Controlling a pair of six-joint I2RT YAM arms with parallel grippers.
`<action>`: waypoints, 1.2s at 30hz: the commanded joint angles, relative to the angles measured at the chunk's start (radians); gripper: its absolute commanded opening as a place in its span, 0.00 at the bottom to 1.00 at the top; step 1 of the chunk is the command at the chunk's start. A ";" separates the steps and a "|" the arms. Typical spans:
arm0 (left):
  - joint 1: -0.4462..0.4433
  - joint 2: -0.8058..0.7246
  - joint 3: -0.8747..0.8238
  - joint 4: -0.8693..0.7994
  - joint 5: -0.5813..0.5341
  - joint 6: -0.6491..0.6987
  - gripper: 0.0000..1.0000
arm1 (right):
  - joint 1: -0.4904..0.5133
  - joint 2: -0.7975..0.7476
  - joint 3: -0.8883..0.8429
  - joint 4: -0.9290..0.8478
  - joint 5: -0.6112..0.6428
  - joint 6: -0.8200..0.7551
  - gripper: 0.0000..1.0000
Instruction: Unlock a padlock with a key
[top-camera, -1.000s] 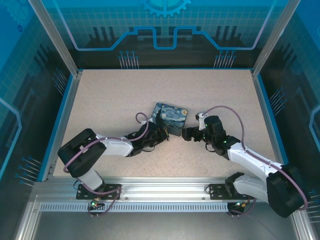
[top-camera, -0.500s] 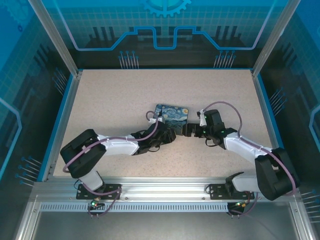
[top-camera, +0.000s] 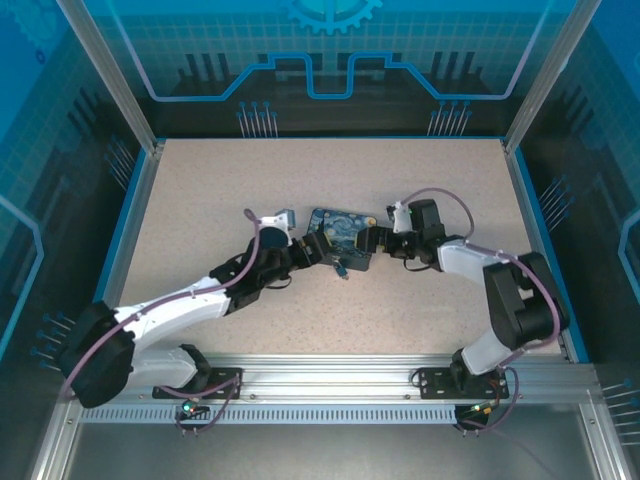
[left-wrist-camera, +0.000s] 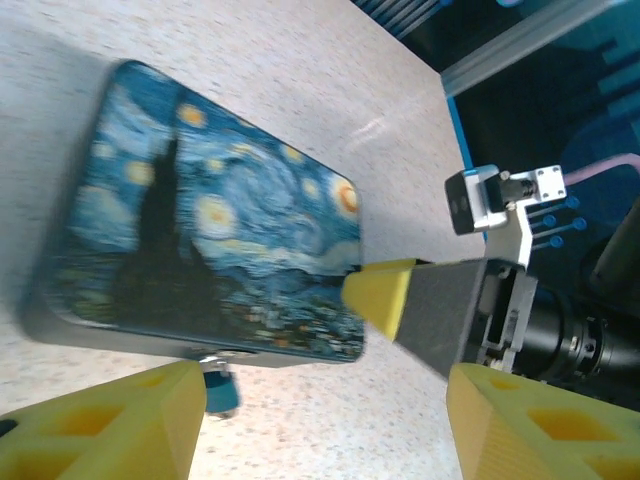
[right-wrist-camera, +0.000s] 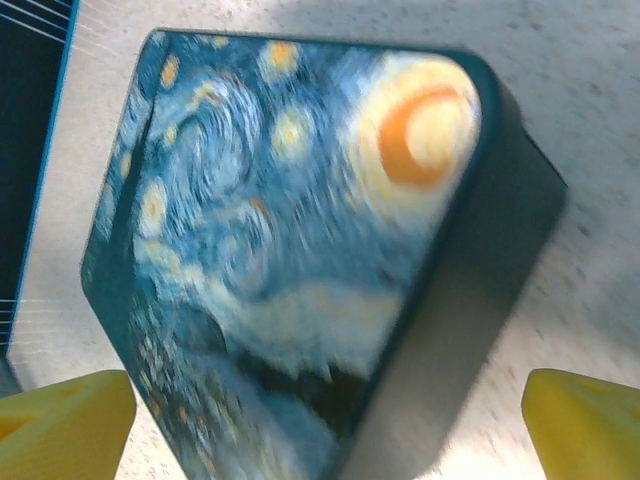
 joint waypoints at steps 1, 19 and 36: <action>0.053 -0.070 -0.068 -0.081 -0.002 -0.002 0.66 | -0.003 0.082 0.095 0.056 -0.101 0.013 1.00; 0.311 -0.085 0.018 -0.092 0.316 0.088 0.75 | 0.050 -0.217 0.011 -0.146 0.161 -0.166 0.94; 0.325 0.411 0.373 -0.014 0.663 0.184 0.72 | 0.314 -0.133 -0.243 0.189 0.275 -0.109 0.67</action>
